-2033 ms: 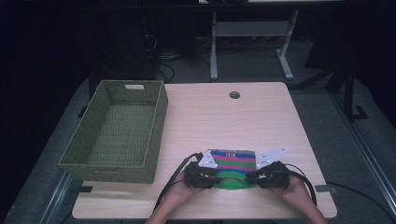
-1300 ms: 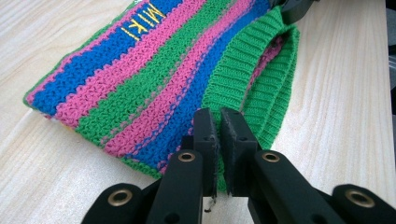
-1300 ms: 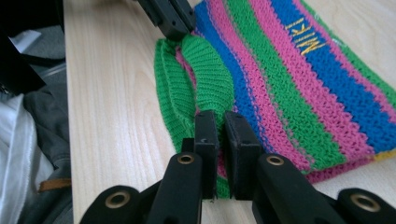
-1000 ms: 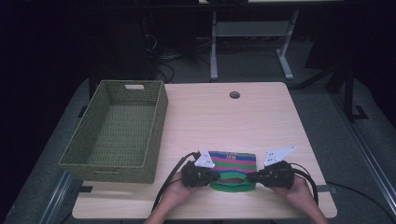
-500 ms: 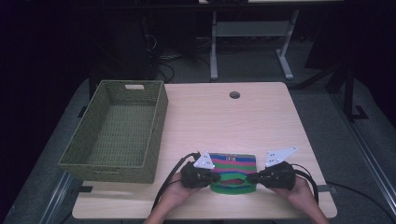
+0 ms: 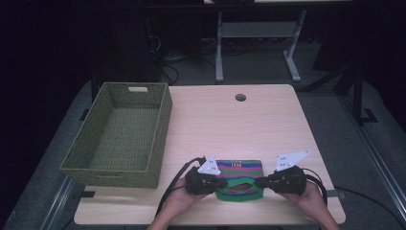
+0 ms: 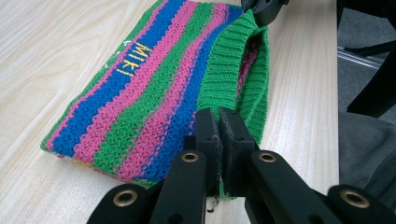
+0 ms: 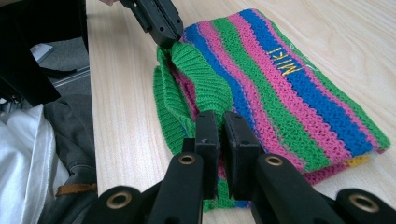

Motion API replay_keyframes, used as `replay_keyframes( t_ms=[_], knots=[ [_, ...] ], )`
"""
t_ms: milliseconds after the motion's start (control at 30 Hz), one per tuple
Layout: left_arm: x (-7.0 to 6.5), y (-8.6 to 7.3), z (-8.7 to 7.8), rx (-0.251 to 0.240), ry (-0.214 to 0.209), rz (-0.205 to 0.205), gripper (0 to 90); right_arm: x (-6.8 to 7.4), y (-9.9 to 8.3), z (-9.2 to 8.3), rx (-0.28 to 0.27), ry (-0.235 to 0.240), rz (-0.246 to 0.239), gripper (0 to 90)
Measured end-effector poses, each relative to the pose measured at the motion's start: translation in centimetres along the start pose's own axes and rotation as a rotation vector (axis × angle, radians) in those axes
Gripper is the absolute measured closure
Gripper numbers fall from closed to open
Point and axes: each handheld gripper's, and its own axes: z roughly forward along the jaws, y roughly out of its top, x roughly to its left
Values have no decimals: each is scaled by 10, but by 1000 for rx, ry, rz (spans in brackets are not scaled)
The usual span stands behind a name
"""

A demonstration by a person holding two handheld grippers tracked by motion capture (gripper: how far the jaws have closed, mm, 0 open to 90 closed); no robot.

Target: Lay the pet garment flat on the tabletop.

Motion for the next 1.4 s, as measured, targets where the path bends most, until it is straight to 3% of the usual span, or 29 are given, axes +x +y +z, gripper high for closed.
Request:
replay_keyframes(
  t_ms=[800, 1400],
  knots=[
    [3, 8, -10, -25, 24, 4, 873, 4, 13, -6, -19, -16, -23, 844],
    [10, 18, -19, -49, 52, -24, 873, 0, 26, -12, -22, -39, -22, 844]
  ],
)
